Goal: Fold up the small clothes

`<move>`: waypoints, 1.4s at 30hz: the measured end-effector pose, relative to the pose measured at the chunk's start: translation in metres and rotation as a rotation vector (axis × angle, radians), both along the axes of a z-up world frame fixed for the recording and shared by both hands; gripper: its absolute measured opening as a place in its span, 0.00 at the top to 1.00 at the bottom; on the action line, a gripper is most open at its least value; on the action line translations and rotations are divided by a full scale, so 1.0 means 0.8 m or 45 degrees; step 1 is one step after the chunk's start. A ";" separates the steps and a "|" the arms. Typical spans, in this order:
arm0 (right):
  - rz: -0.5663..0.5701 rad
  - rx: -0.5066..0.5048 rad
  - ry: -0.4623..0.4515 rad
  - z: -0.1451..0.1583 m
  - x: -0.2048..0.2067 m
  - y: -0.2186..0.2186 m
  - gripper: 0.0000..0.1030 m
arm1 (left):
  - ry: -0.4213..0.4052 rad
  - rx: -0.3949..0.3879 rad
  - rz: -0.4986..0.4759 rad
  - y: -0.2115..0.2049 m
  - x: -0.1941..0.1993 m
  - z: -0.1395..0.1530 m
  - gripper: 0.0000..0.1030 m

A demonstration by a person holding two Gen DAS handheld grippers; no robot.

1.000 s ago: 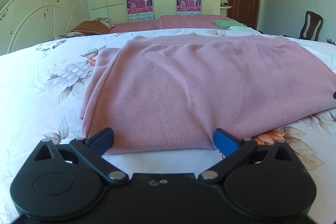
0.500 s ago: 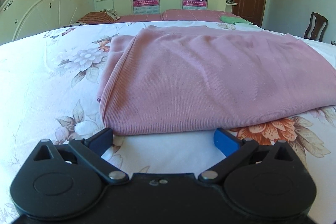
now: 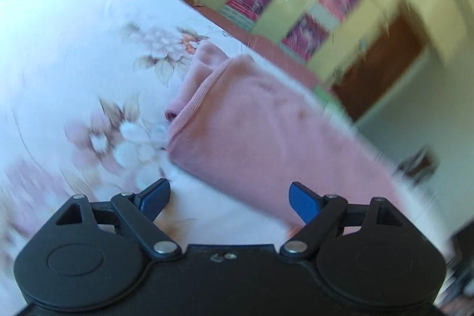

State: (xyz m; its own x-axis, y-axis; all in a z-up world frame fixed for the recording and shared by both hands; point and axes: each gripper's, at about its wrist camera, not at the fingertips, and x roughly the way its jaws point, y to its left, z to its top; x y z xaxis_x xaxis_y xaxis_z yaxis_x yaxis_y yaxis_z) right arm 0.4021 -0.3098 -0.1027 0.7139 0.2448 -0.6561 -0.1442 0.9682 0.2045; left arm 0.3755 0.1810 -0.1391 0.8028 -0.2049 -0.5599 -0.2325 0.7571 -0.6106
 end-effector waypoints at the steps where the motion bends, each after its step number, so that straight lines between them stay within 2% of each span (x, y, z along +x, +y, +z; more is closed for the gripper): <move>1: 0.002 0.012 0.004 0.001 0.003 0.004 0.86 | -0.016 -0.099 0.061 0.003 0.000 -0.006 0.17; 2: 0.003 0.036 0.007 0.002 0.006 0.008 0.86 | -0.041 -0.169 0.120 0.004 0.003 -0.010 0.17; 4: 0.009 0.090 0.005 0.004 0.014 0.017 0.86 | -0.080 -0.229 0.185 0.001 0.011 -0.015 0.17; 10: 0.066 0.175 -0.016 0.004 0.044 0.058 0.86 | -0.162 -0.180 0.292 -0.009 0.048 -0.019 0.17; 14: 0.086 0.231 0.038 -0.010 0.065 0.080 0.86 | -0.139 -0.126 0.326 -0.013 0.062 -0.016 0.19; 15: 0.099 0.241 0.045 -0.012 0.070 0.086 0.86 | -0.123 -0.114 0.327 -0.014 0.064 -0.015 0.28; 16: 0.109 0.242 0.046 -0.014 0.074 0.092 0.86 | -0.091 -0.102 0.341 -0.011 0.066 -0.013 0.51; 18: 0.133 0.253 0.049 -0.013 0.081 0.106 0.86 | -0.021 -0.132 0.358 0.001 0.069 -0.018 0.80; 19: 0.143 0.257 0.044 -0.010 0.083 0.113 0.86 | -0.015 -0.186 0.345 0.010 0.069 -0.023 0.86; 21: 0.166 0.265 0.035 -0.004 0.087 0.130 0.86 | -0.054 -0.230 0.330 0.021 0.058 -0.018 0.89; 23: 0.189 0.273 0.023 0.004 0.090 0.147 0.86 | -0.183 -0.255 0.289 0.023 0.041 -0.008 0.89; 25: 0.212 0.272 0.006 0.013 0.092 0.163 0.86 | -0.170 -0.256 0.284 0.025 0.037 -0.014 0.86; 27: 0.234 0.259 0.001 0.017 0.095 0.179 0.86 | -0.148 -0.332 0.312 0.030 0.030 -0.028 0.74; 29: 0.235 0.246 0.009 0.018 0.097 0.189 0.86 | -0.154 -0.379 0.323 0.032 0.022 -0.035 0.72; 31: 0.233 0.252 0.017 0.018 0.096 0.193 0.86 | -0.181 -0.433 0.322 0.029 0.008 -0.041 0.60; 33: 0.232 0.243 0.015 0.019 0.093 0.195 0.86 | -0.185 -0.470 0.299 0.021 -0.001 -0.047 0.60; 36: 0.219 0.233 0.029 0.017 0.092 0.195 0.86 | -0.189 -0.430 0.298 0.015 0.005 -0.048 0.60; 41: 0.187 0.236 0.053 0.018 0.090 0.195 0.86 | -0.211 -0.526 0.336 0.021 0.026 -0.051 0.55; 42: 0.200 0.252 0.051 0.021 0.088 0.196 0.86 | -0.252 -0.570 0.329 0.025 0.023 -0.049 0.54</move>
State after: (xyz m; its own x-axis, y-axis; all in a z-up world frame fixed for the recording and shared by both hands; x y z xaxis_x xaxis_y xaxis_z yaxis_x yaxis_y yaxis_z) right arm 0.4722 -0.1530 -0.0863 0.6315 0.4769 -0.6113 -0.2776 0.8753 0.3961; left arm 0.3938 0.2006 -0.1786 0.9396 -0.1706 -0.2968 -0.2247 0.3466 -0.9107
